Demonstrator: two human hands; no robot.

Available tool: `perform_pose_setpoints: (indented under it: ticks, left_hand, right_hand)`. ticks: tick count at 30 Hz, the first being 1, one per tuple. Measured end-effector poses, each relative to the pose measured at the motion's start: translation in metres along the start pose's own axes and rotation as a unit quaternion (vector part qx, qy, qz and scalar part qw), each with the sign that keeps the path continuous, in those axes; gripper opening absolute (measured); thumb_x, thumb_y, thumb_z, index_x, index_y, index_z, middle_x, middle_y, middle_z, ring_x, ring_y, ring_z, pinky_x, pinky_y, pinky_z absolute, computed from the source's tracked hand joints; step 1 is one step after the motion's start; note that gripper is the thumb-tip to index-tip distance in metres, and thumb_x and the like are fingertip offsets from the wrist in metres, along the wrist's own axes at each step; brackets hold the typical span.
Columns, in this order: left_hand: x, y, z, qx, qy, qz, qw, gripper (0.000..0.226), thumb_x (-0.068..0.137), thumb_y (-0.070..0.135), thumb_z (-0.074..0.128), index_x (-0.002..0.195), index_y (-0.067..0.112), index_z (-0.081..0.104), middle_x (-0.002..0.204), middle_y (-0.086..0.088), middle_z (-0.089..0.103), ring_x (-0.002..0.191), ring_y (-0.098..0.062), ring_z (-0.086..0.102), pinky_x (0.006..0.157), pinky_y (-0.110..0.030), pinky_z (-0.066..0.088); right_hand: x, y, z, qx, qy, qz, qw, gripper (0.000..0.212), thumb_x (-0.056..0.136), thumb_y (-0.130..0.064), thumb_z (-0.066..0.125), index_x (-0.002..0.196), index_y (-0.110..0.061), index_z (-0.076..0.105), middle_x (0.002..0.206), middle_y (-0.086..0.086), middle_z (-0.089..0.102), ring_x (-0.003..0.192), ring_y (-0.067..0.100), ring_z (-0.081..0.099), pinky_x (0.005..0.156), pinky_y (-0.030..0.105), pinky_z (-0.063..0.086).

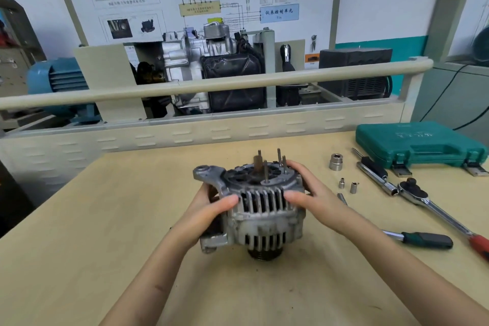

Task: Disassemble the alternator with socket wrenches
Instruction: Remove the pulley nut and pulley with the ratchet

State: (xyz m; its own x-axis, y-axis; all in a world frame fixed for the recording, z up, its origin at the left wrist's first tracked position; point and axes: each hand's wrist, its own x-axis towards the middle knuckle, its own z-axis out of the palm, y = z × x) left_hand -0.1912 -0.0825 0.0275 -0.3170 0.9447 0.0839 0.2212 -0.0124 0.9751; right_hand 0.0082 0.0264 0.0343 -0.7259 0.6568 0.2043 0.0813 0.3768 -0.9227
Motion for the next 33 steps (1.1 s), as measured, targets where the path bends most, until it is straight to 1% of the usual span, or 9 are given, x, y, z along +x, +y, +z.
perform_pose_setpoints:
  ticks: [2, 6, 10, 14, 17, 21, 24, 29, 33]
  left_hand:
    - [0.011, 0.001, -0.002, -0.014, -0.001, -0.021, 1.0, 0.054, 0.06, 0.05, 0.073, 0.104, 0.032, 0.049, 0.108, 0.007, 0.064, 0.093, -0.007, 0.065, 0.076, -0.023, 0.051]
    - [0.024, -0.003, -0.007, -0.008, -0.004, -0.057, 0.998, 0.083, 0.054, 0.07, 0.06, 0.123, 0.026, 0.049, 0.115, 0.002, 0.065, 0.102, -0.017, 0.064, 0.093, -0.042, 0.048]
    - [0.026, -0.009, -0.012, -0.019, -0.007, -0.073, 0.997, 0.082, 0.057, 0.067, 0.057, 0.124, 0.021, 0.05, 0.113, 0.001, 0.066, 0.101, -0.017, 0.065, 0.092, -0.041, 0.049]
    - [0.026, -0.008, -0.016, -0.022, -0.018, -0.051, 0.998, 0.082, 0.059, 0.068, 0.062, 0.124, 0.018, 0.05, 0.111, 0.0, 0.067, 0.096, -0.014, 0.066, 0.076, -0.025, 0.052]
    - [0.03, -0.008, -0.021, -0.008, -0.028, -0.036, 0.999, 0.078, 0.064, 0.068, 0.063, 0.122, 0.017, 0.053, 0.106, 0.002, 0.07, 0.094, -0.014, 0.067, 0.079, -0.026, 0.052]
    - [0.035, -0.01, -0.027, -0.001, -0.027, -0.049, 0.998, 0.09, 0.051, 0.075, 0.062, 0.12, 0.018, 0.053, 0.104, 0.002, 0.07, 0.089, -0.014, 0.069, 0.073, -0.023, 0.053]
    - [0.037, -0.012, -0.027, -0.012, -0.021, -0.052, 0.998, 0.091, 0.048, 0.078, 0.06, 0.118, 0.02, 0.055, 0.101, 0.005, 0.07, 0.082, -0.012, 0.069, 0.065, -0.019, 0.052]
    - [0.038, -0.024, -0.019, -0.082, -0.014, -0.055, 0.995, 0.08, 0.05, 0.077, 0.056, 0.114, 0.029, 0.057, 0.102, 0.009, 0.071, 0.091, -0.013, 0.068, 0.07, -0.024, 0.054]
    - [0.036, -0.027, -0.014, -0.144, -0.03, -0.058, 0.987, 0.078, 0.056, 0.072, 0.059, 0.118, 0.026, 0.057, 0.11, 0.001, 0.069, 0.101, -0.018, 0.065, 0.079, -0.033, 0.054]
  right_hand:
    - [0.013, -0.001, 0.001, 0.039, 0.006, 0.018, 0.999, 0.062, 0.063, -0.06, 0.065, 0.115, -0.051, 0.034, 0.112, -0.028, 0.045, 0.091, -0.017, 0.051, 0.066, 0.001, 0.042]
    - [0.031, -0.002, 0.005, 0.061, 0.022, 0.041, 0.997, 0.066, 0.068, -0.059, 0.065, 0.123, -0.036, 0.036, 0.109, -0.02, 0.049, 0.086, -0.015, 0.051, 0.059, 0.0, 0.039]
    - [0.035, -0.002, 0.008, 0.044, 0.017, 0.051, 0.998, 0.064, 0.065, -0.058, 0.055, 0.123, -0.037, 0.036, 0.108, -0.025, 0.047, 0.092, -0.012, 0.05, 0.06, 0.002, 0.04]
    - [0.037, -0.005, 0.004, 0.01, 0.012, 0.053, 0.998, 0.061, 0.064, -0.062, 0.052, 0.119, -0.039, 0.037, 0.113, -0.019, 0.05, 0.095, -0.011, 0.049, 0.067, 0.008, 0.038]
    - [0.038, -0.007, 0.001, -0.009, -0.006, 0.058, 0.998, 0.068, 0.058, -0.07, 0.053, 0.118, -0.042, 0.036, 0.124, -0.011, 0.047, 0.108, 0.002, 0.05, 0.078, 0.016, 0.039]
    - [0.046, -0.008, 0.002, -0.02, -0.001, 0.053, 0.998, 0.068, 0.059, -0.071, 0.051, 0.119, -0.042, 0.039, 0.127, -0.009, 0.047, 0.113, 0.009, 0.049, 0.083, 0.02, 0.039]
    - [0.055, -0.011, 0.003, -0.028, 0.009, 0.05, 0.998, 0.07, 0.062, -0.068, 0.051, 0.124, -0.037, 0.042, 0.122, -0.01, 0.051, 0.104, 0.003, 0.052, 0.078, 0.019, 0.041]
    - [0.065, -0.011, 0.006, -0.058, 0.019, 0.05, 0.997, 0.078, 0.064, -0.069, 0.049, 0.132, -0.032, 0.039, 0.12, -0.011, 0.048, 0.11, 0.01, 0.05, 0.088, 0.028, 0.042]
    - [0.064, -0.009, 0.014, -0.016, 0.0, 0.033, 0.999, 0.076, 0.068, -0.071, 0.055, 0.13, -0.032, 0.035, 0.123, -0.008, 0.046, 0.112, 0.011, 0.05, 0.087, 0.026, 0.041]
